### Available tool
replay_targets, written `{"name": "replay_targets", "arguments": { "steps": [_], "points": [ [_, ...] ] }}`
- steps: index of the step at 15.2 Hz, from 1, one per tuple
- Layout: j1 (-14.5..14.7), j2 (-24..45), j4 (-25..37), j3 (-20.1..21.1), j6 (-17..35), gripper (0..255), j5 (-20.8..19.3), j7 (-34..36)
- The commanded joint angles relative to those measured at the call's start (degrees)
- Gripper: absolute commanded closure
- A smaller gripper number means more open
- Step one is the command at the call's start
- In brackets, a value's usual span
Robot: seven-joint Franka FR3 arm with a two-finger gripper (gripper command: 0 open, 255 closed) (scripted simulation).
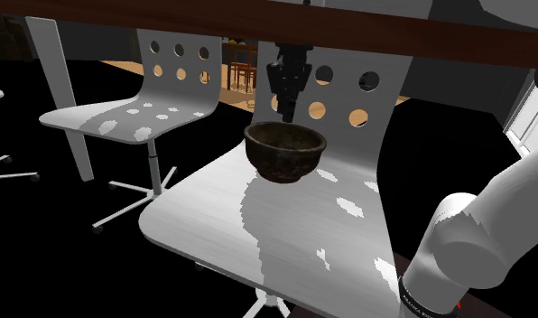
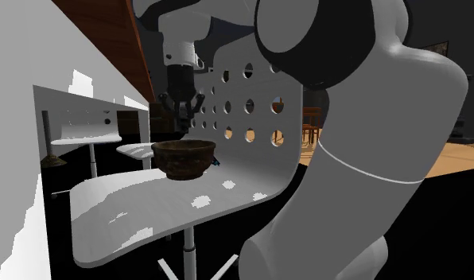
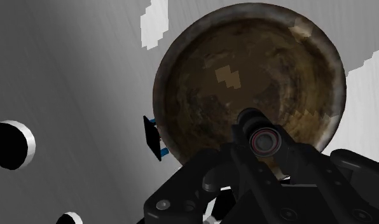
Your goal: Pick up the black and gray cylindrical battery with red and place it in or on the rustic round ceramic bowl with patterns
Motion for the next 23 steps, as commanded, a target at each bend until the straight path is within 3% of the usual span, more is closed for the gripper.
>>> {"name": "replay_targets", "arguments": {
  "steps": [1,5,12,13,18,22,23],
  "points": [
    [0.07,-0.62,-2.17,0.01,1.60,255,0.14,-0.07],
    [0.21,-1.77,-6.29,0.00,4.59,255,0.41,-0.25],
    [0.21,-1.77,-6.29,0.00,4.59,255,0.41,-0.25],
    [0.21,-1.77,-6.29,0.00,4.59,0,0.41,-0.25],
    [0.21,-1.77,-6.29,0.00,4.59,0,0.41,-0.25],
    [-0.08,1.48,4.33,0.23,-2.85,0,-0.27,0.43],
    [-0.08,1.48,4.33,0.23,-2.85,0,-0.27,0.43]
  ]
}}
